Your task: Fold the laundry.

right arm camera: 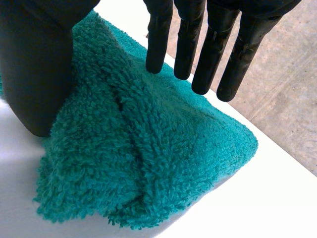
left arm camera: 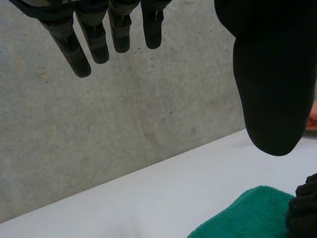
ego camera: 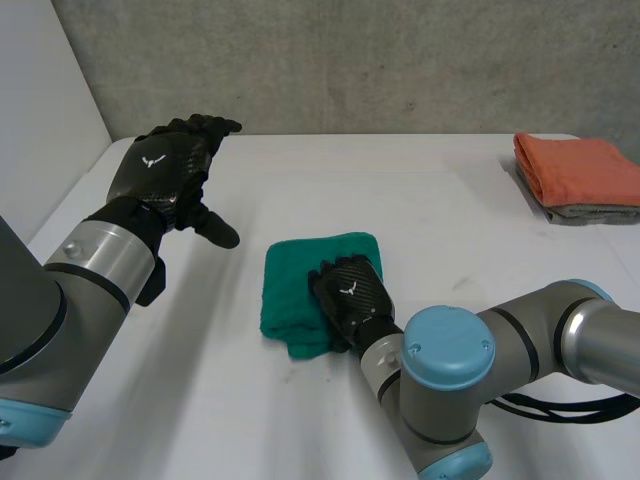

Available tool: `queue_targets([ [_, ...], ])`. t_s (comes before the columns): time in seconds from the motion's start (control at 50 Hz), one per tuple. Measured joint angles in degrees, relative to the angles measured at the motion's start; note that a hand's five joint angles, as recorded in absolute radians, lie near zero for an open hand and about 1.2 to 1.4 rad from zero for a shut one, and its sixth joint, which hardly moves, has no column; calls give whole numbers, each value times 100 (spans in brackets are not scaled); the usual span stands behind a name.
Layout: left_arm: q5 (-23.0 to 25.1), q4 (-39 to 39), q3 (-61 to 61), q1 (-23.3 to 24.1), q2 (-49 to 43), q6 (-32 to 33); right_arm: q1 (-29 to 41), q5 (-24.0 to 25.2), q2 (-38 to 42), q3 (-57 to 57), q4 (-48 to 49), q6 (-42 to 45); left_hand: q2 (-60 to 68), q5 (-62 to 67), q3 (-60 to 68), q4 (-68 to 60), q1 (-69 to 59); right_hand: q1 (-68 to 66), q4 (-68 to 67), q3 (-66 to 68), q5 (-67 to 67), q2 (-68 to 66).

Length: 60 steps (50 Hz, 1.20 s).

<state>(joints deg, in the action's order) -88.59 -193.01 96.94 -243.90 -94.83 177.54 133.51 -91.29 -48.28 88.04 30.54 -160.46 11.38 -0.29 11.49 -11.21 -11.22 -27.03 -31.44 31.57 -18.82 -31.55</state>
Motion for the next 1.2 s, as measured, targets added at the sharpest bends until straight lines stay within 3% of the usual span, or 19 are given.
queue_targets([
  [0.68, 0, 0, 0, 9, 0, -8, 0, 5, 64, 35, 203, 170, 0, 0, 0, 0, 0, -528, -662, 652, -629, -649],
  [1.2, 0, 0, 1, 9, 0, -9, 0, 24, 79, -5, 197, 252, 0, -2, 0, 0, 0, -2201, -3118, 3062, -3051, -3057],
])
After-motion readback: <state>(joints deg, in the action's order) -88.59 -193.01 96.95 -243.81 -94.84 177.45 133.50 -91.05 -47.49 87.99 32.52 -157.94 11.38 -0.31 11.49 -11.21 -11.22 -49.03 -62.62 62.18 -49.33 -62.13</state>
